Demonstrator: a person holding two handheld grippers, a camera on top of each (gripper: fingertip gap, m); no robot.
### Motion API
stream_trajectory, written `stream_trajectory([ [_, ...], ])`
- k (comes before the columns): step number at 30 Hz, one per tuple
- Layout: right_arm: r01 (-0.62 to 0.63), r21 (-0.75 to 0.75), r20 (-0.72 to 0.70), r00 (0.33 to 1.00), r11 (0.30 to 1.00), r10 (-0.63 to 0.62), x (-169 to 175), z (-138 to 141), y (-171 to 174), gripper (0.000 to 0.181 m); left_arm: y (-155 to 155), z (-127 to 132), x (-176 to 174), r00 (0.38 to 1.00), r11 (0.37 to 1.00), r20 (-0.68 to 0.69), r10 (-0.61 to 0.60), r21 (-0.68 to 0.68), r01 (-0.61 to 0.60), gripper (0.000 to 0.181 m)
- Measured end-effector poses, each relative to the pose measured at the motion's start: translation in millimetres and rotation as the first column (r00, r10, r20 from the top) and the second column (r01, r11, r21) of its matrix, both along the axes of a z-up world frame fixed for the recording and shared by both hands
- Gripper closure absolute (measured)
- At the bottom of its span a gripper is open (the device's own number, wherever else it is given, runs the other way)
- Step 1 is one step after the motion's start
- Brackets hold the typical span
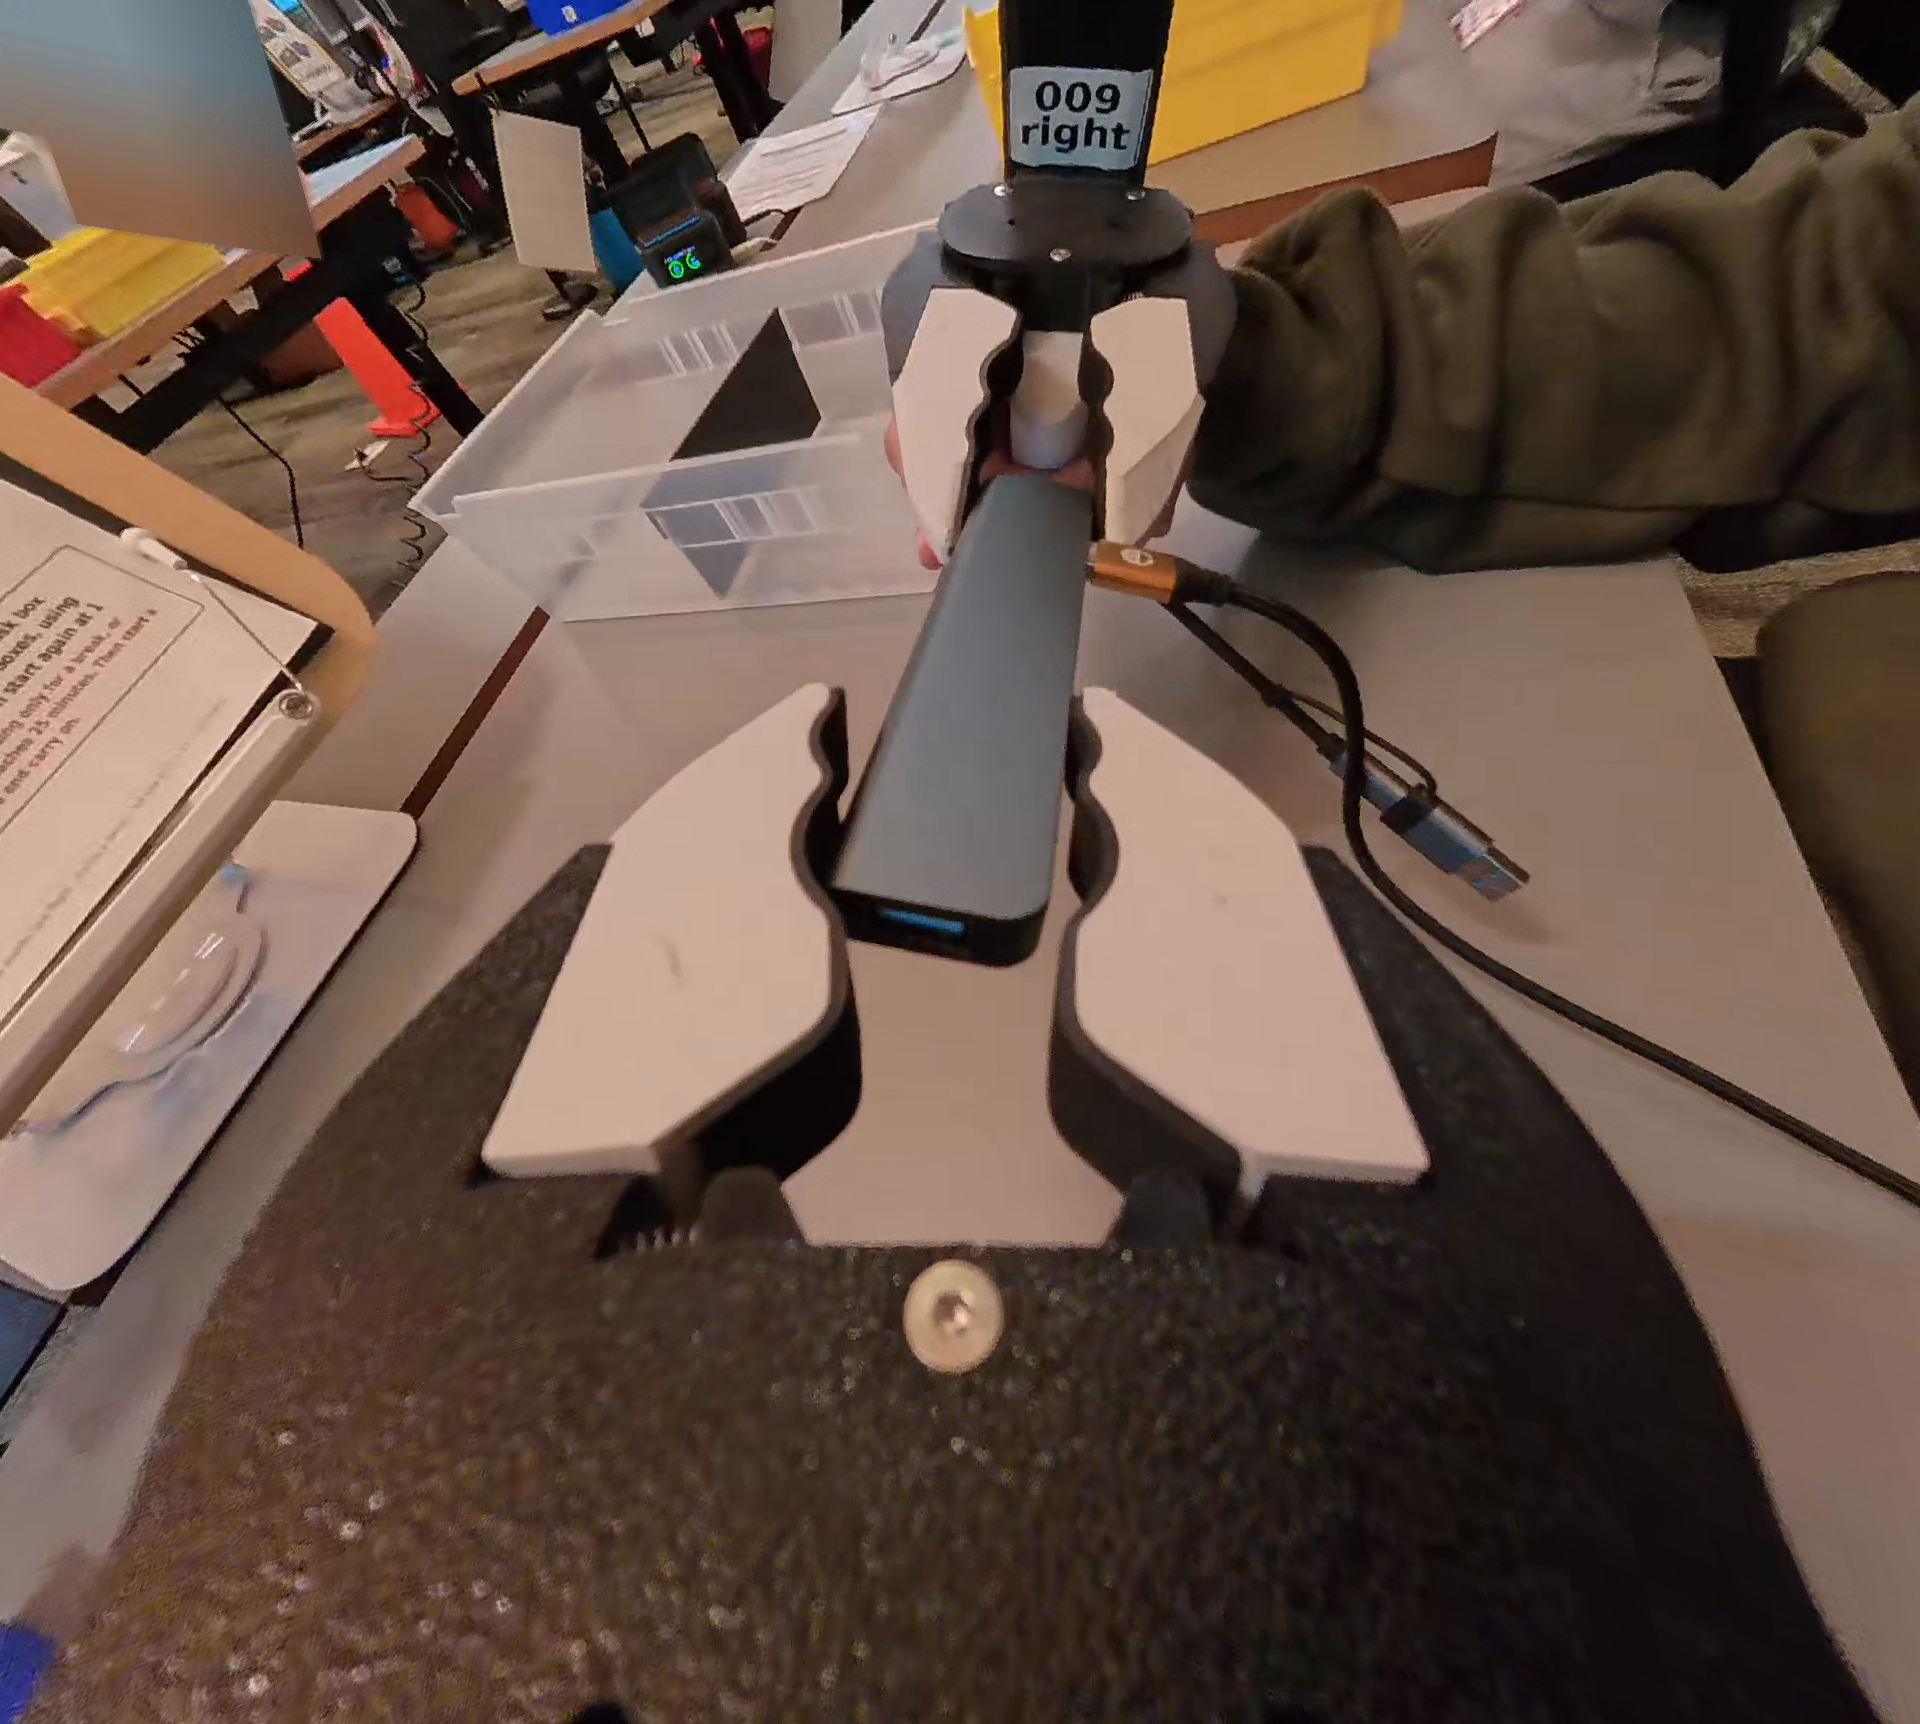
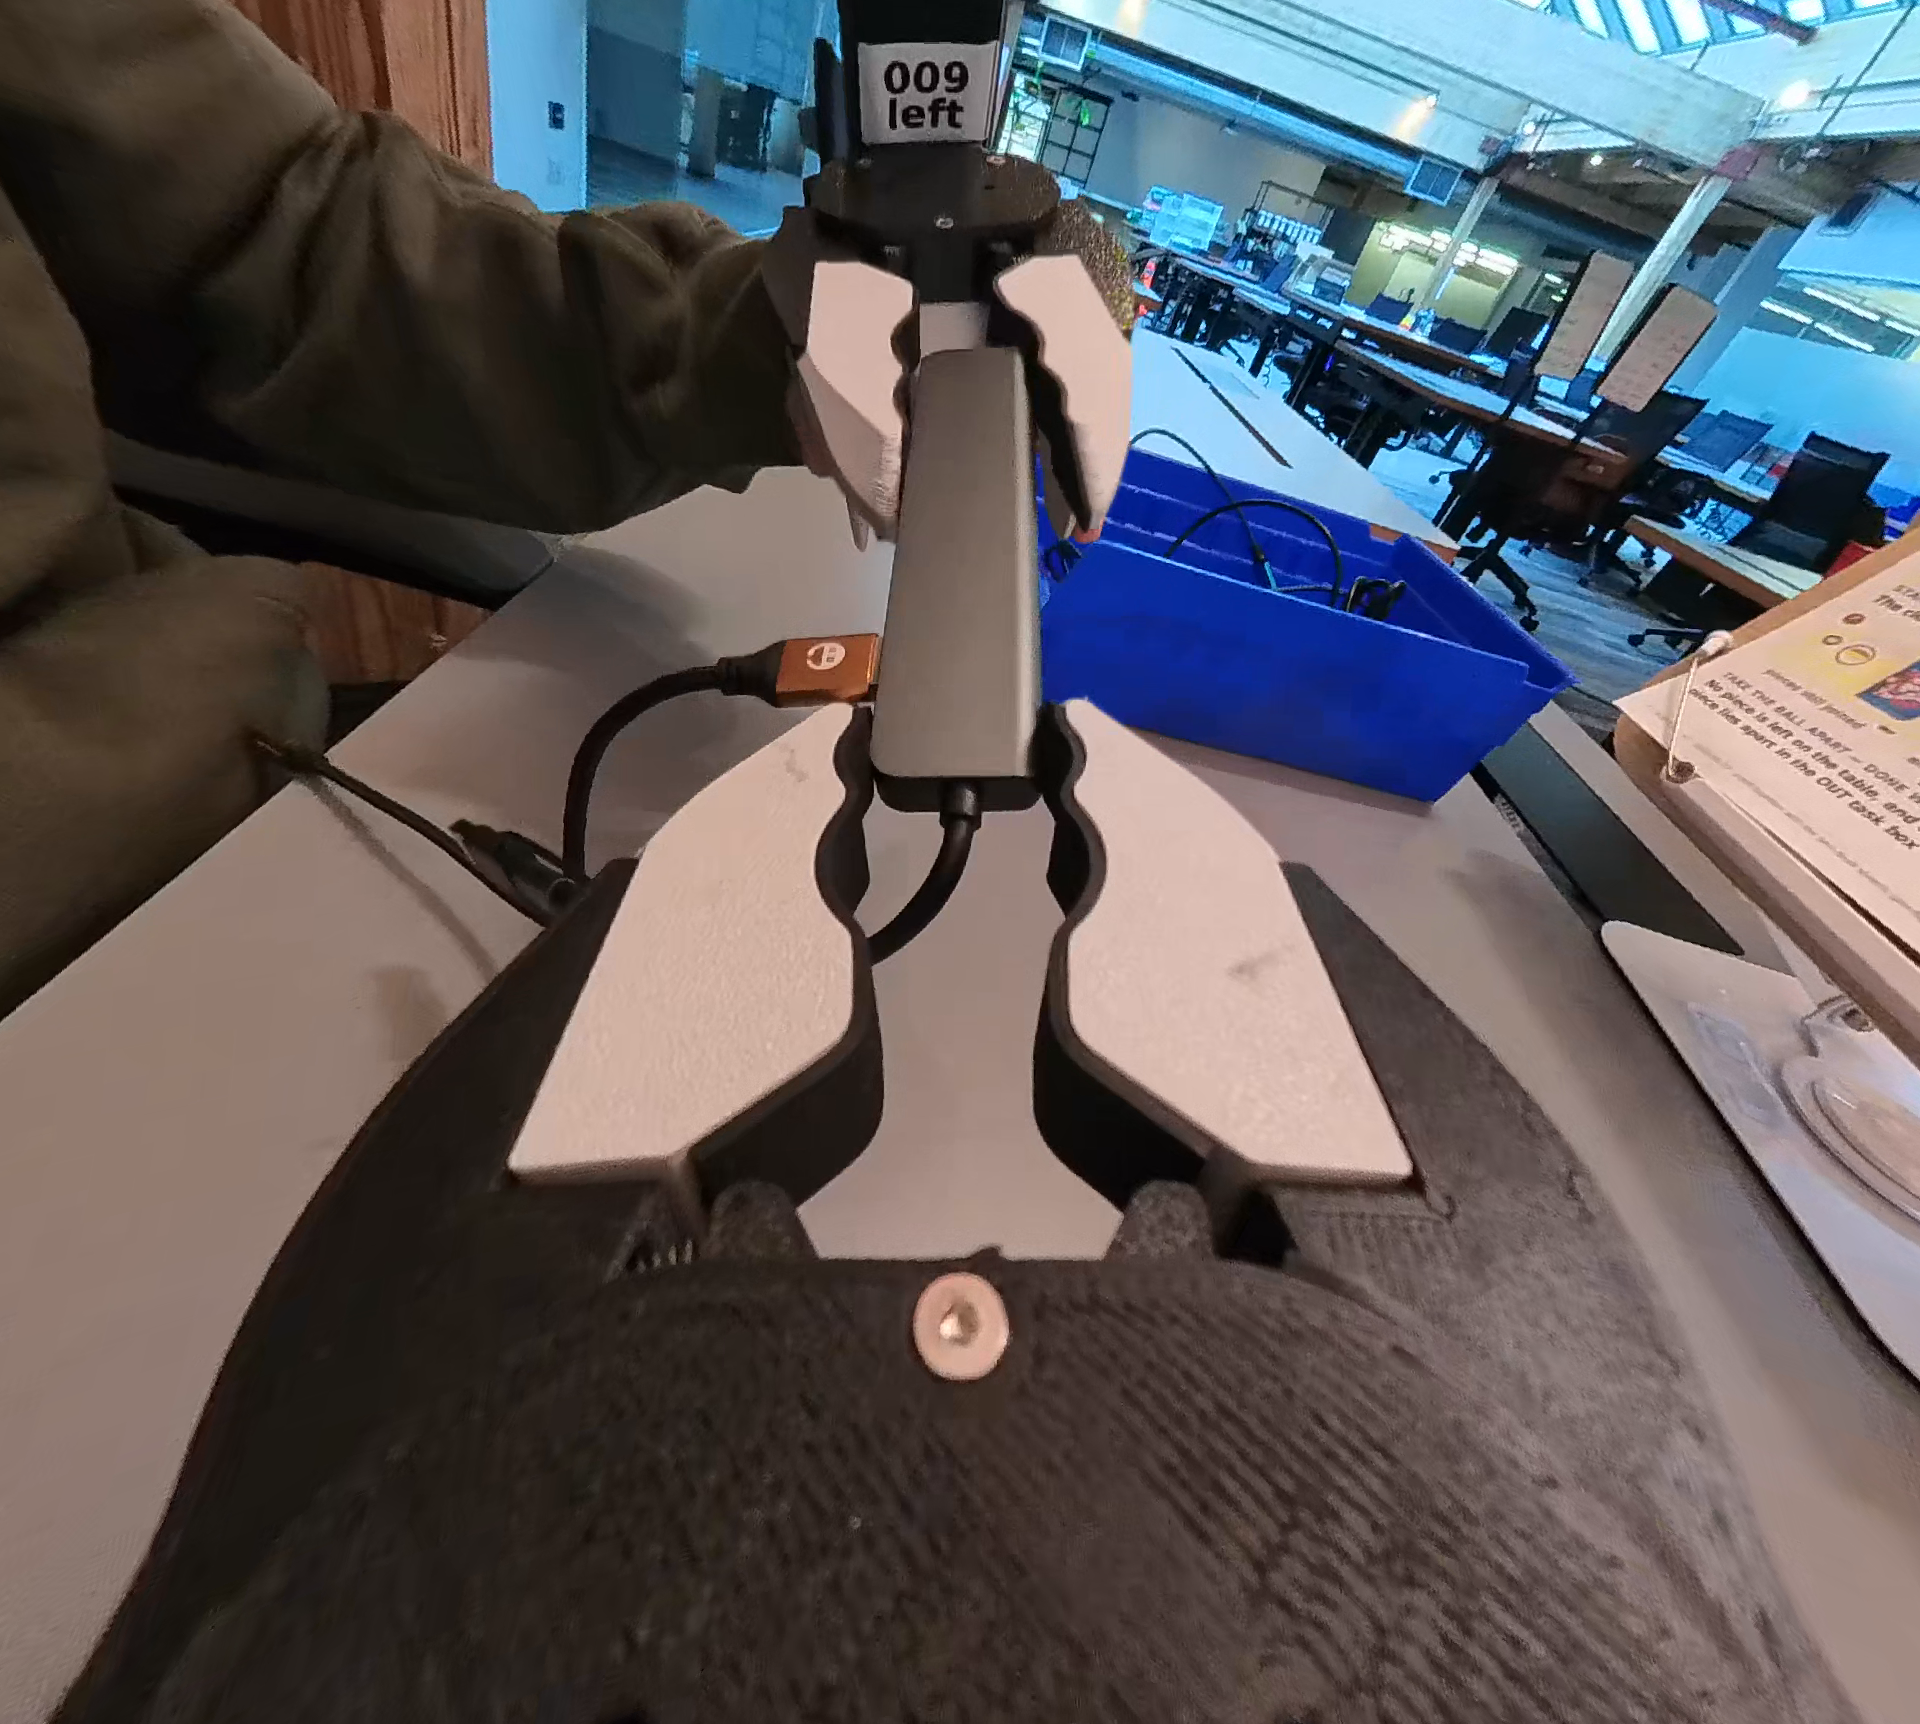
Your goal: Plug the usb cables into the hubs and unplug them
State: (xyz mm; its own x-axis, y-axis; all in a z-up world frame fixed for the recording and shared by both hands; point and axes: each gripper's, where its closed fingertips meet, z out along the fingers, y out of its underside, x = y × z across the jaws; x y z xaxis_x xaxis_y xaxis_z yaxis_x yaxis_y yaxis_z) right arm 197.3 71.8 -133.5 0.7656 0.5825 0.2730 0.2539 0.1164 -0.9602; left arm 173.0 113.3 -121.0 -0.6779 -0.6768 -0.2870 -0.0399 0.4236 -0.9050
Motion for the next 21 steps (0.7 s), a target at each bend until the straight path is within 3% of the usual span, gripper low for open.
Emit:
stream_trajectory([
  [9, -0.028, -0.03, 0.02, 0.999, 0.999, 0.029, -3, -9, -2, 0.15, -2, -15, -6, 0.999, 0.998, -0.047, -0.017, 0.06, 0.02, 0.146],
  [12, 0.061, -0.005, 0.021, 0.998, 0.998, -0.061, 9, -9, 5, 0.15, 2, -16, -2, 0.999, 0.997, -0.029, 0.04, 0.064, -0.038, 0.146],
  [14, 0.175, 0.041, -0.037, 0.984, 0.984, -0.173, 26, 2, 12, 0.143, 19, -14, 4, 0.989, 0.987, -0.004, 0.145, 0.072, -0.145, 0.146],
  [17, 0.329, 0.045, -0.098, 0.941, 0.943, -0.323, 47, 18, 19, 0.13, 65, 1, 16, 0.901, 0.903, 0.053, 0.431, -0.017, -0.43, 0.146],
  [21, 0.487, 0.06, -0.205, 0.86, 0.871, -0.467, 45, 38, 44, 0.131, 111, 14, 13, 0.683, 0.693, 0.12, 0.72, -0.171, -0.7, 0.146],
])
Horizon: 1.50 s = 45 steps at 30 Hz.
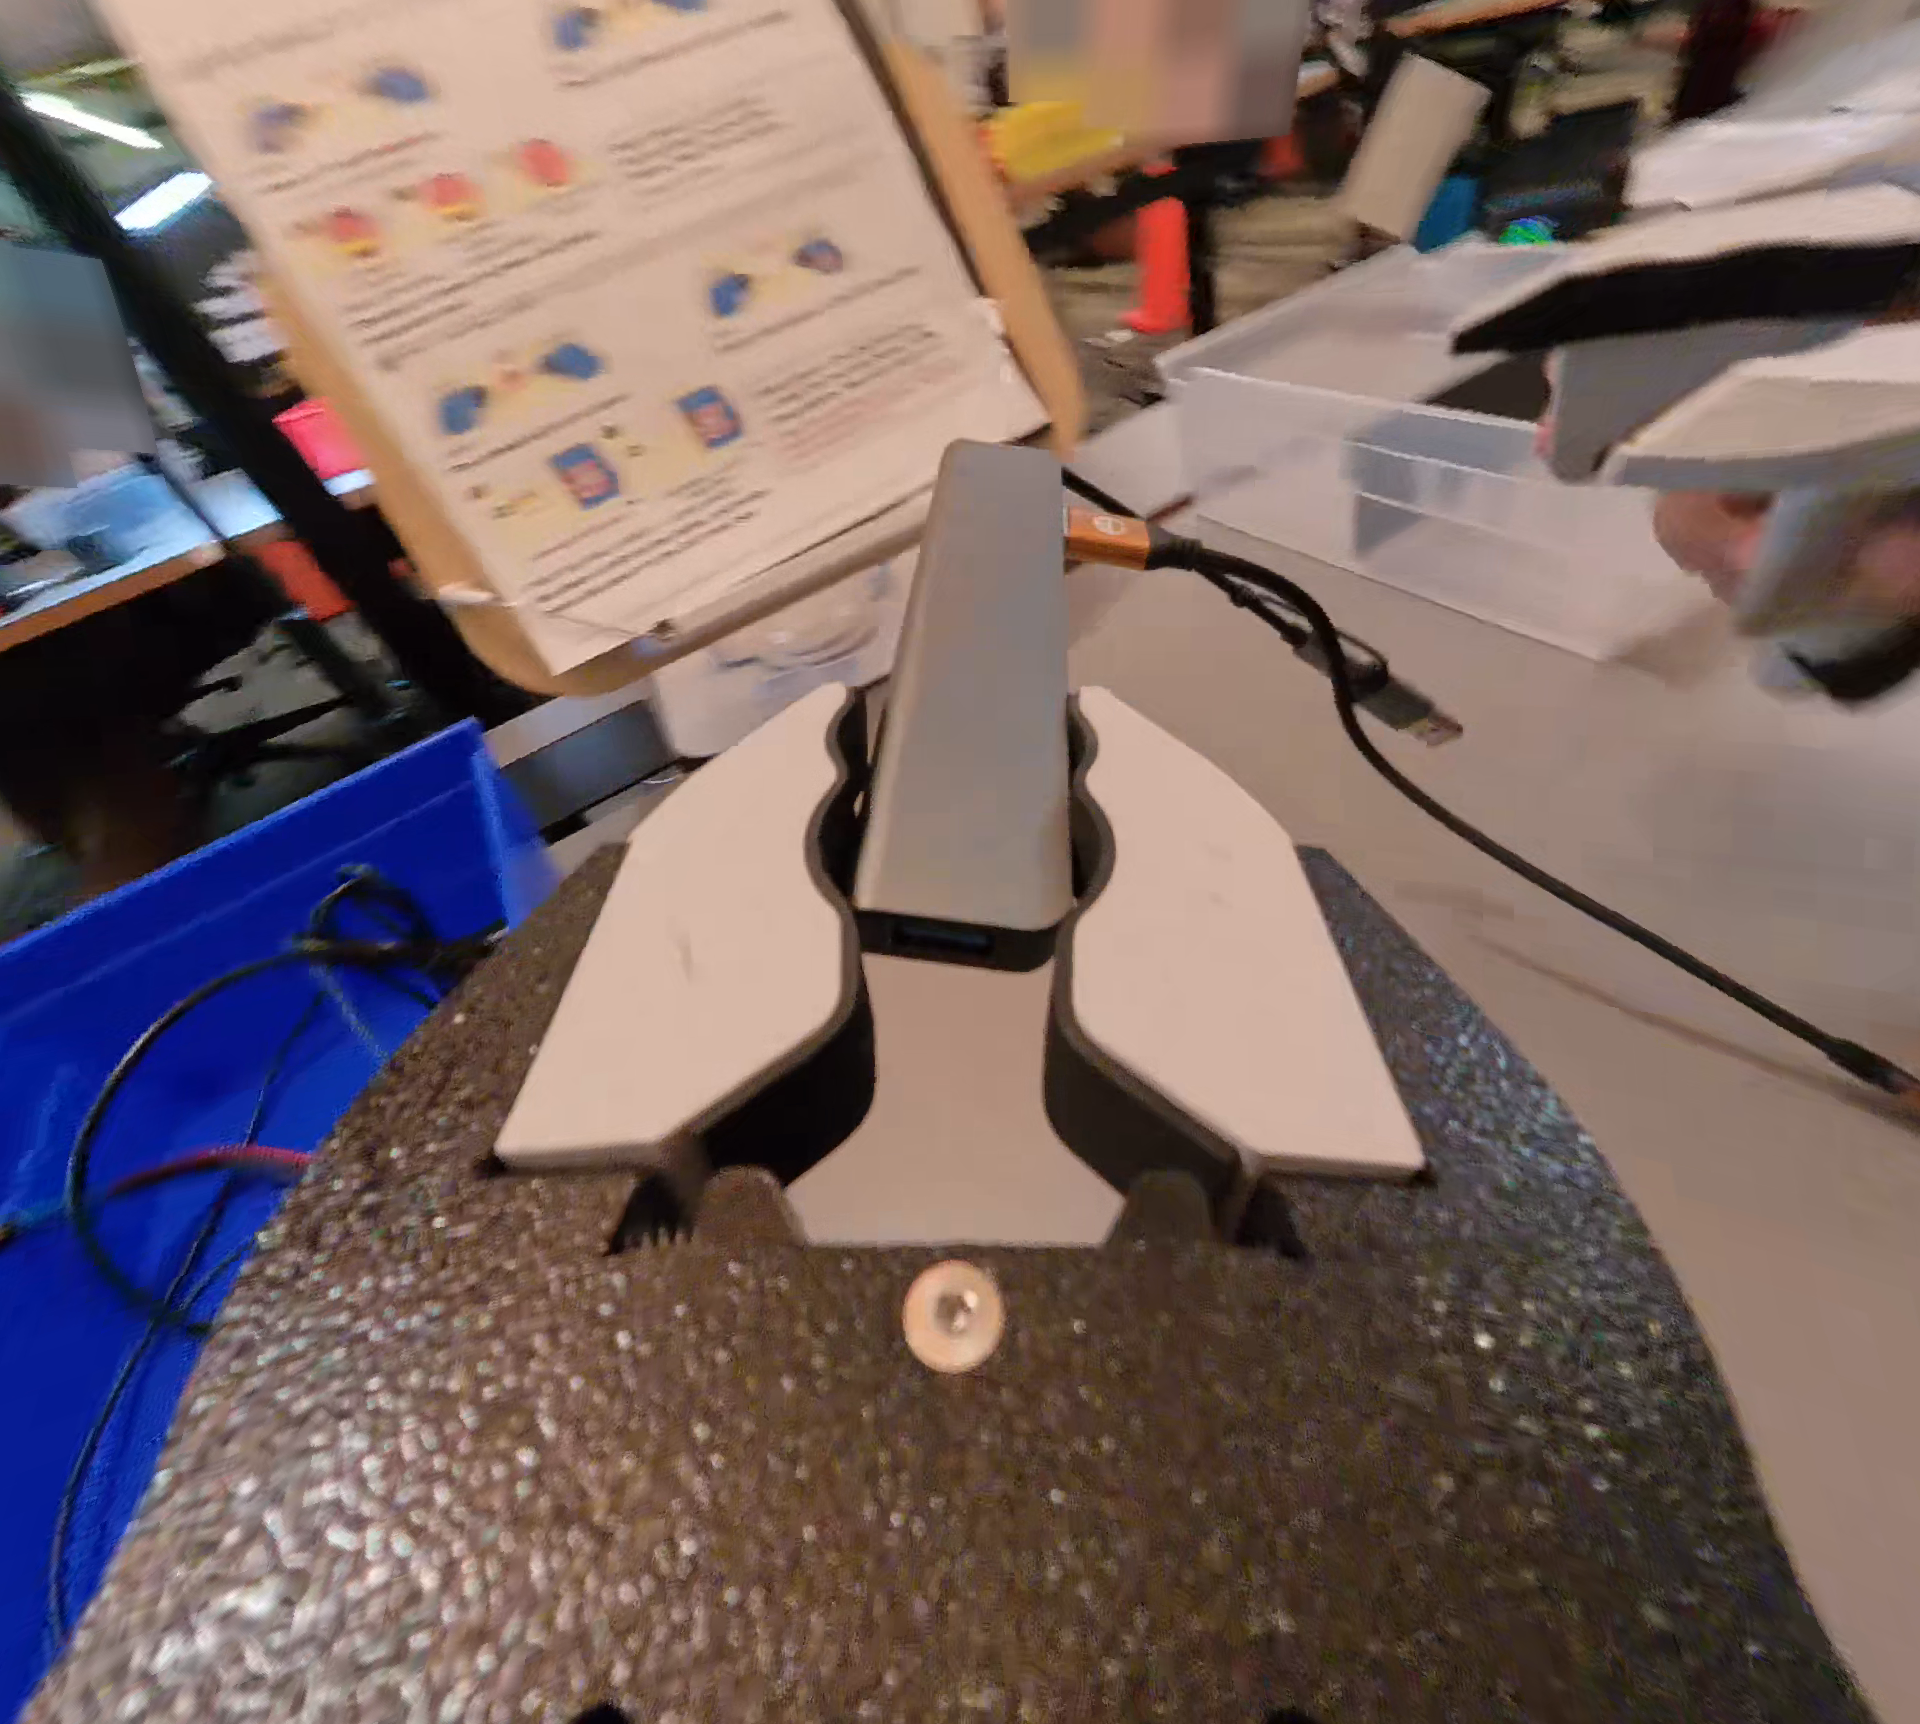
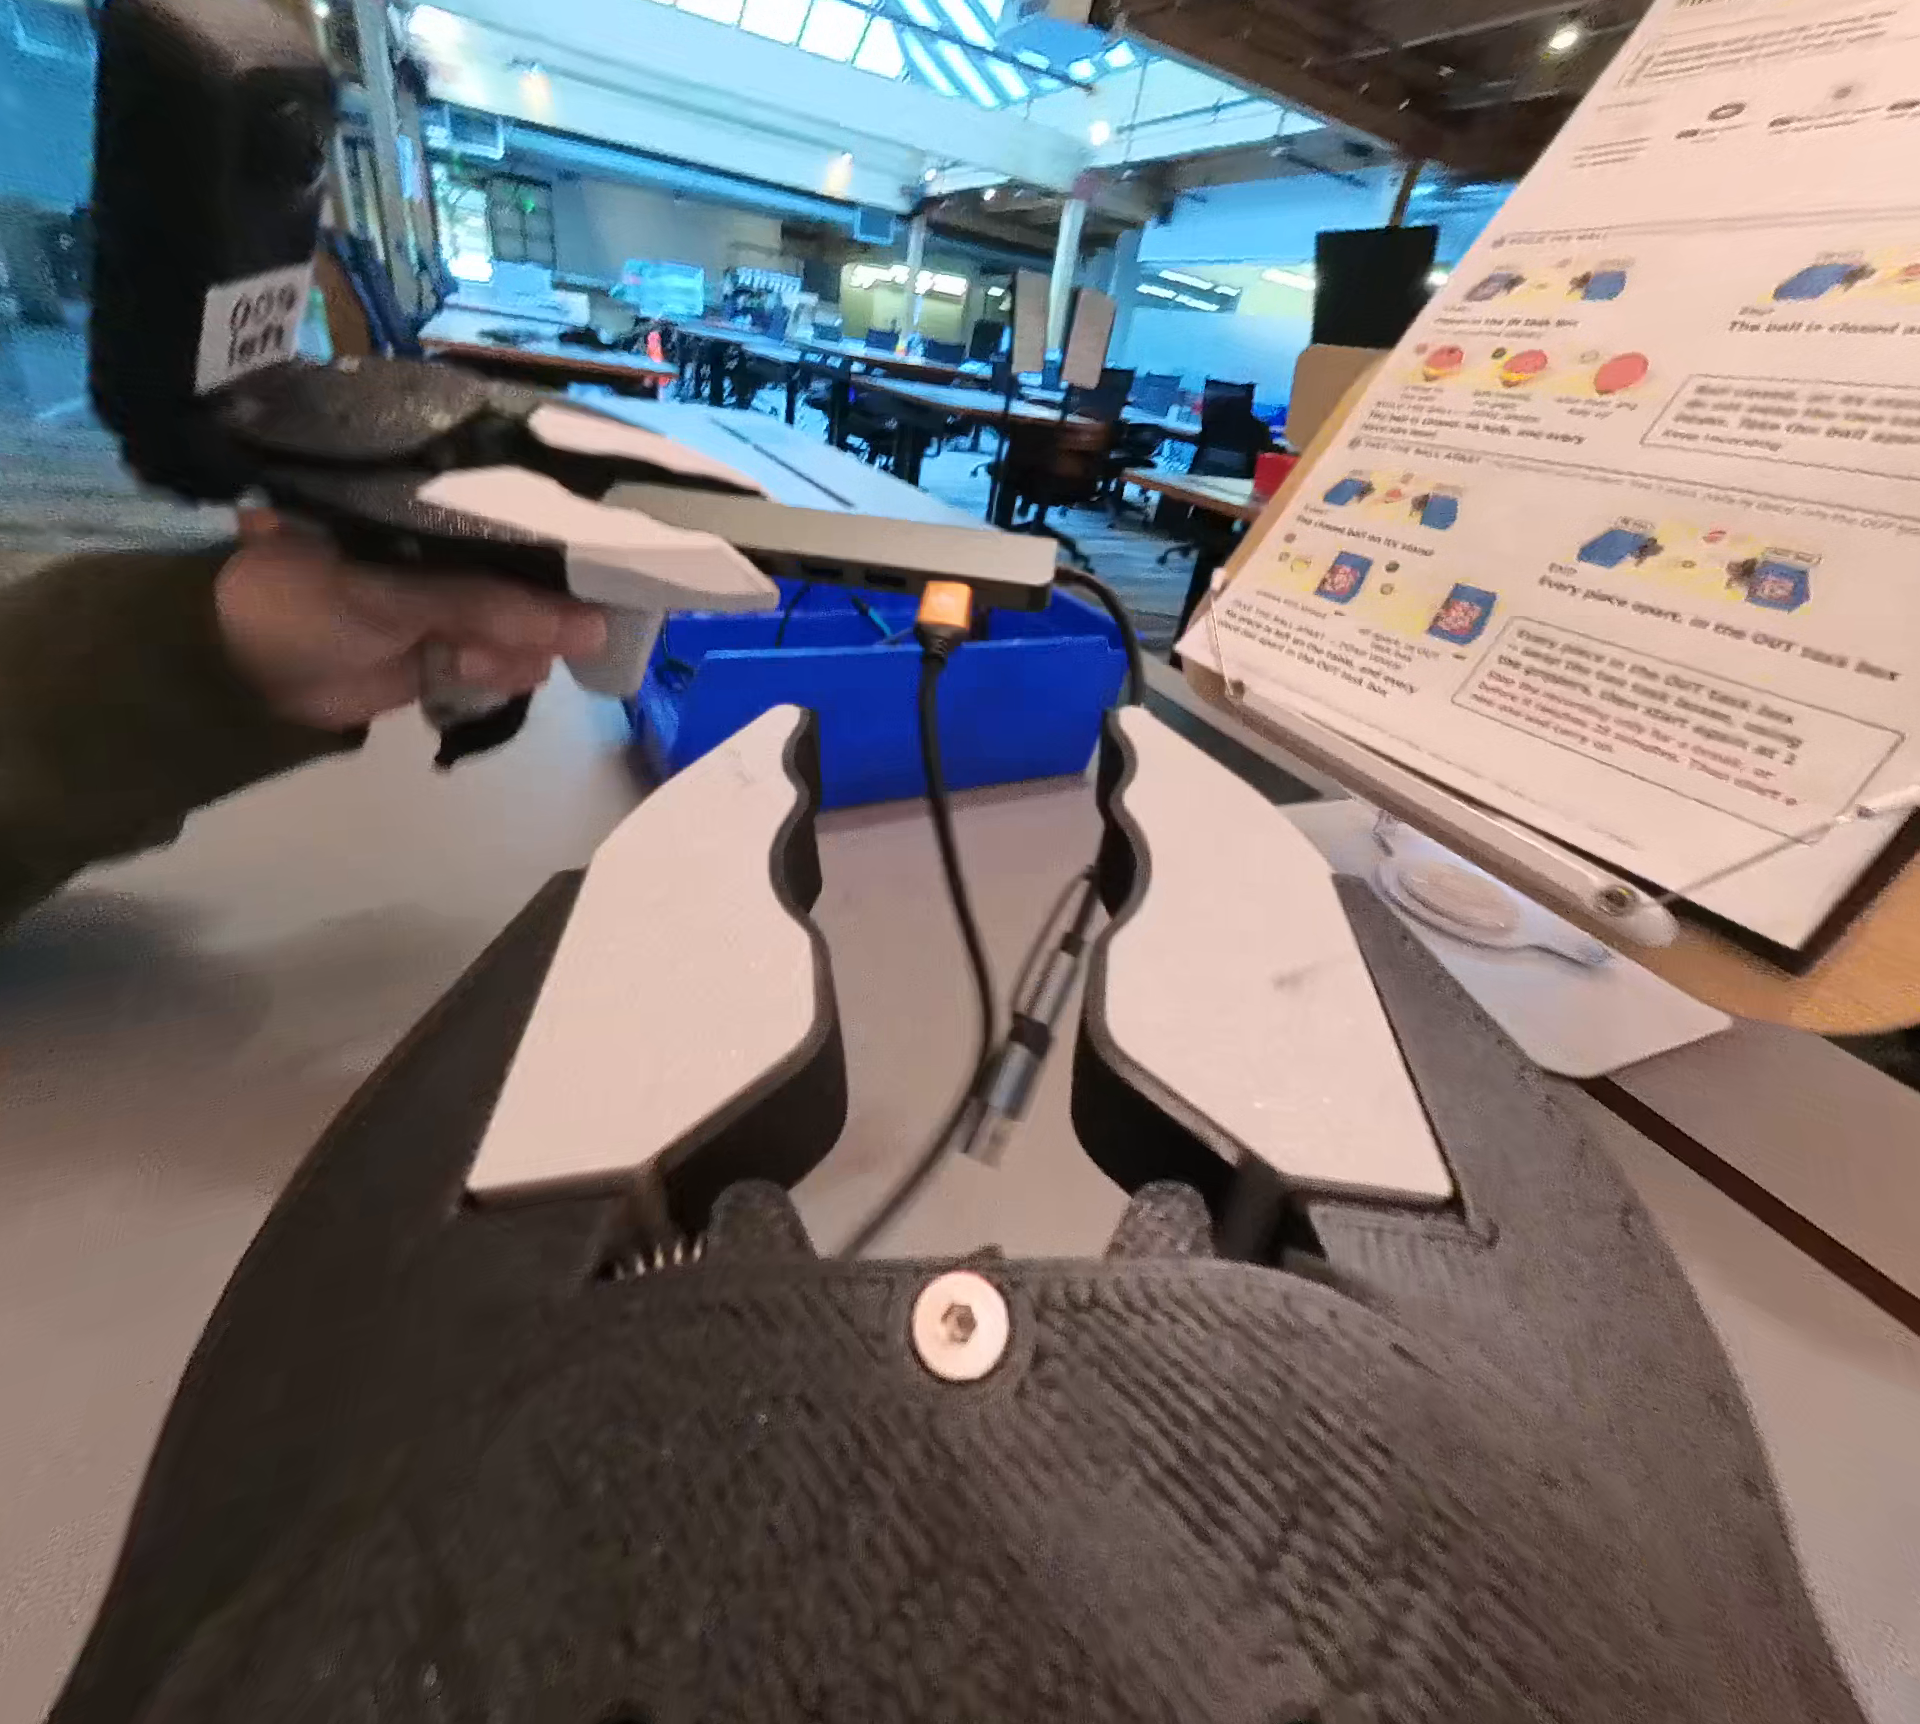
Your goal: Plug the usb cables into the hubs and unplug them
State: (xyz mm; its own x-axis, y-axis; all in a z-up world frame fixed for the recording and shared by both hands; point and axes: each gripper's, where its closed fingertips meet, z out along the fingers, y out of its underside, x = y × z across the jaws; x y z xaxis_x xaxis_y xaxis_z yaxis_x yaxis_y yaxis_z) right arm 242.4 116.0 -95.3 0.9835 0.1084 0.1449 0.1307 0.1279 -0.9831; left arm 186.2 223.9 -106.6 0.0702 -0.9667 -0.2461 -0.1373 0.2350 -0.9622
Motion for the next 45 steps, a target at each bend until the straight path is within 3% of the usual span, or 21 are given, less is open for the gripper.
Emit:
stream_trajectory([
  [3, 0.1, 0.042, 0.018, 0.995, 0.994, -0.101, -13, 1, 19, 0.137, -2, -6, -5, 0.993, 0.993, 0.068, 0.097, -0.076, -0.092, 0.146],
  [8, 0.134, 0.02, -0.024, 0.991, 0.991, -0.134, -24, -19, 39, 0.139, -19, -25, -18, 0.973, 0.977, 0.157, 0.167, -0.16, -0.142, 0.146],
  [10, 0.112, 0.001, -0.045, 0.993, 0.994, -0.112, -33, -28, 45, 0.139, -26, -33, -21, 0.973, 0.978, 0.167, 0.16, -0.157, -0.134, 0.146],
  [16, 0.202, -0.042, 0.02, 0.979, 0.978, -0.202, -32, -58, 61, 0.154, -34, -53, -20, 0.984, 0.972, 0.135, 0.116, -0.218, -0.084, 0.146],
  [21, 0.122, -0.019, -0.035, 0.992, 0.992, -0.122, -42, -63, 65, 0.165, -34, -63, -32, 0.986, 0.975, 0.134, 0.095, -0.212, -0.065, 0.146],
  [27, 0.117, -0.053, -0.056, 0.991, 0.992, -0.12, -47, -69, 74, 0.166, -24, -70, -36, 0.987, 0.98, 0.121, 0.103, -0.183, -0.079, 0.146],
  [32, 0.138, -0.033, -0.084, 0.987, 0.99, -0.14, -48, -69, 75, 0.166, -21, -68, -38, 0.985, 0.993, 0.135, 0.106, -0.075, -0.096, 0.146],
  [37, 0.191, -0.073, -0.055, 0.979, 0.979, -0.195, -52, -73, 79, 0.166, -15, -67, -42, 0.984, 0.976, 0.139, 0.109, -0.203, -0.079, 0.145],
  [40, 0.176, -0.103, -0.035, 0.983, 0.979, -0.18, -54, -76, 75, 0.166, -18, -67, -44, 0.985, 0.979, 0.136, 0.103, -0.187, -0.077, 0.145],
  [41, 0.159, -0.109, -0.051, 0.985, 0.981, -0.165, -55, -75, 74, 0.166, -16, -67, -45, 0.985, 0.977, 0.136, 0.11, -0.194, -0.082, 0.145],
  [43, 0.204, -0.085, -0.067, 0.975, 0.975, -0.209, -46, -69, 61, 0.166, 23, -56, -62, 0.94, 0.943, 0.178, 0.29, -0.223, -0.248, 0.147],
  [45, 0.221, -0.064, -0.15, 0.962, 0.973, -0.228, -36, -57, 45, 0.166, 54, -34, -81, 0.927, 0.929, 0.215, 0.307, -0.28, -0.243, 0.147],
])
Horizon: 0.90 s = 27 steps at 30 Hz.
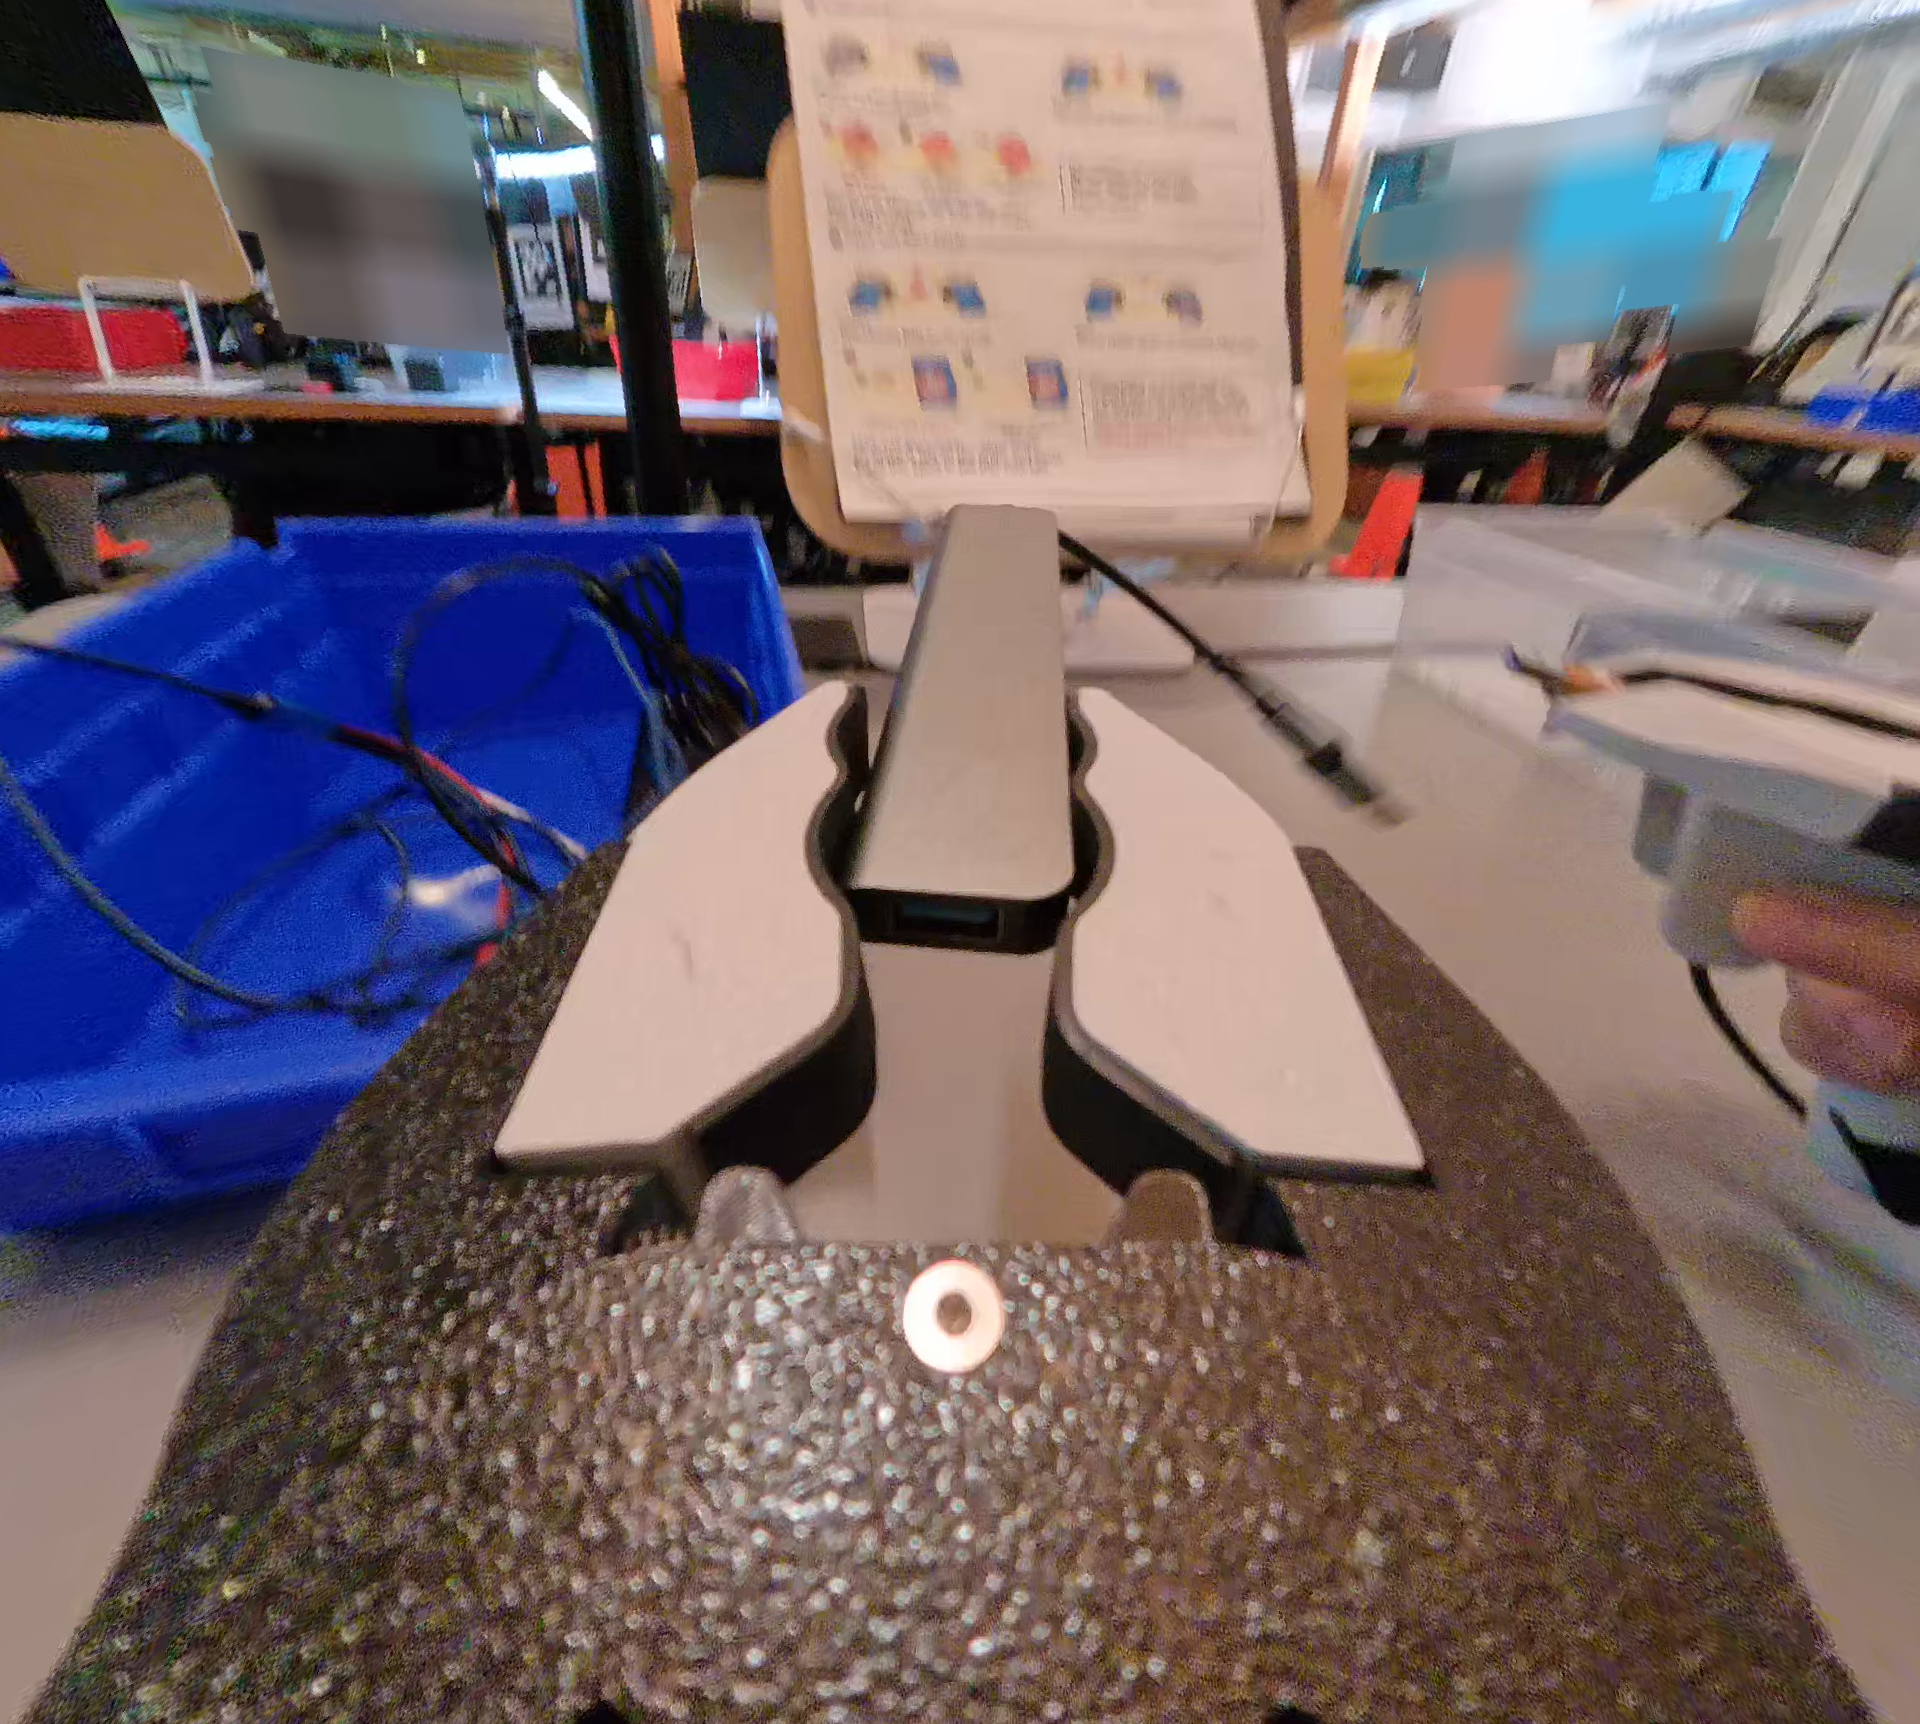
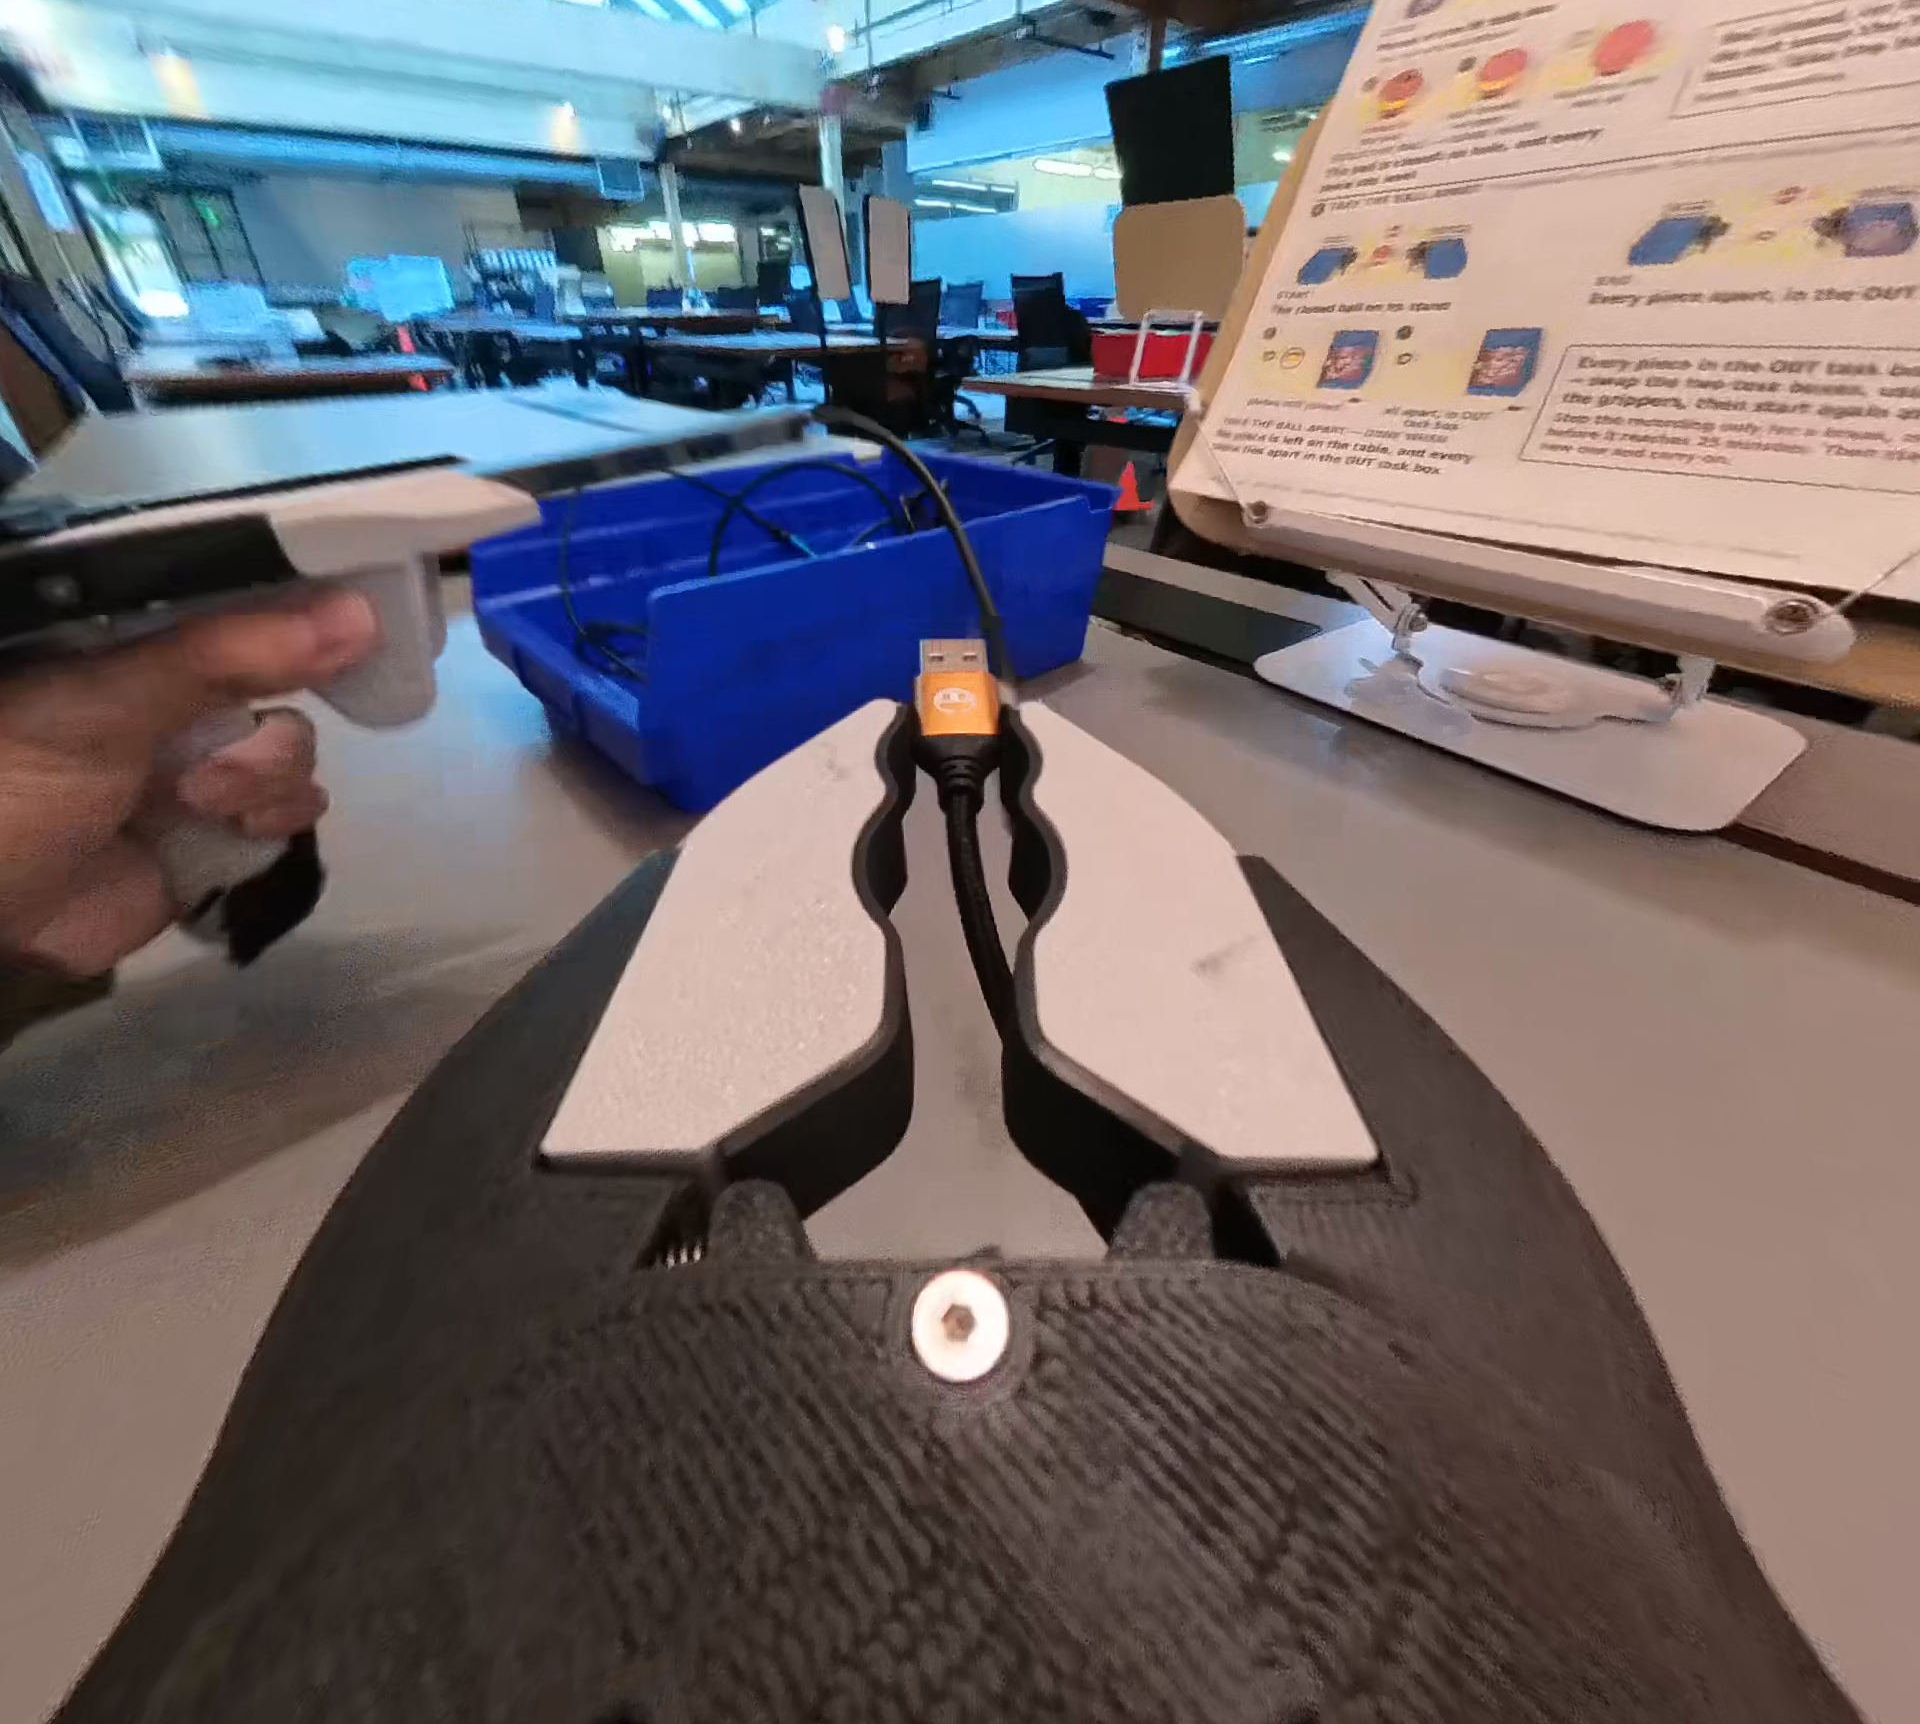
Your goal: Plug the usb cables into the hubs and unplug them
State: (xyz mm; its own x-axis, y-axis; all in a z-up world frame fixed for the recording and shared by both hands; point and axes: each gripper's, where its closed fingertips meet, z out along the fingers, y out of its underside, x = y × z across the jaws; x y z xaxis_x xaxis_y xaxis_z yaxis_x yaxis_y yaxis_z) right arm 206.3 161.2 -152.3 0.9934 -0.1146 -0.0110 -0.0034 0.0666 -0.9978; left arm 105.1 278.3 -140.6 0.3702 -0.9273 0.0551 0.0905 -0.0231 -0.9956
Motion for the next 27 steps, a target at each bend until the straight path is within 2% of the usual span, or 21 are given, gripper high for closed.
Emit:
stream_trajectory([
  [2, 0.027, 0.038, 0.028, 0.999, 0.999, -0.028, 6, 23, -14, 0.166, 13, 33, -20, 0.996, 1.0, 0.091, 0.011, 0.002, -0.012, 0.147],
  [4, 0.048, 0.004, 0.109, 0.993, 0.999, -0.048, 15, 49, -26, 0.166, 12, 54, -31, 0.992, 1.0, 0.124, 0.005, 0.021, -0.008, 0.147],
  [6, 0.082, -0.018, 0.18, 0.981, 0.996, -0.077, 33, 76, -42, 0.166, 5, 62, -34, 0.99, 0.999, 0.142, -0.016, 0.035, 0.011, 0.147],
  [8, 0.075, -0.082, 0.244, 0.968, 0.994, -0.053, 55, 92, -59, 0.166, -1, 62, -31, 0.99, 0.998, 0.131, -0.043, 0.04, 0.038, 0.147],
  [11, 0.137, -0.29, 0.346, 0.938, 0.947, -0.03, 111, 85, -86, 0.166, -7, 61, -25, 0.99, 0.996, 0.116, -0.077, 0.053, 0.071, 0.147],
  [12, 0.156, -0.393, 0.374, 0.927, 0.906, 0.003, 130, 74, -97, 0.166, -9, 60, -24, 0.99, 0.995, 0.109, -0.093, 0.053, 0.087, 0.147],
  [14, 0.274, -0.484, 0.462, 0.887, 0.831, -0.024, 171, 67, -119, 0.166, -11, 61, -23, 0.988, 0.993, 0.106, -0.112, 0.059, 0.106, 0.147],
  [15, 0.324, -0.491, 0.511, 0.859, 0.809, -0.034, 186, 70, -128, 0.166, -12, 63, -24, 0.987, 0.992, 0.106, -0.117, 0.066, 0.11, 0.146],
  [17, 0.431, -0.43, 0.587, 0.801, 0.793, -0.118, 210, 95, -140, 0.166, -11, 64, -25, 0.988, 0.992, 0.107, -0.115, 0.07, 0.108, 0.147],
  [22, 0.422, -0.319, 0.588, 0.79, 0.849, -0.172, 219, 165, -139, 0.166, -9, 60, -23, 0.987, 0.99, 0.091, -0.131, 0.062, 0.125, 0.147],
  [24, 0.453, -0.252, 0.614, 0.758, 0.855, -0.22, 226, 192, -138, 0.166, -10, 57, -21, 0.987, 0.99, 0.085, -0.135, 0.058, 0.131, 0.146],
  [25, 0.479, -0.231, 0.636, 0.733, 0.847, -0.241, 233, 201, -138, 0.166, -10, 57, -20, 0.987, 0.989, 0.084, -0.138, 0.057, 0.134, 0.146],
  [27, 0.521, -0.223, 0.663, 0.701, 0.824, -0.263, 250, 200, -139, 0.166, -12, 55, -17, 0.986, 0.988, 0.074, -0.149, 0.054, 0.145, 0.147],
])
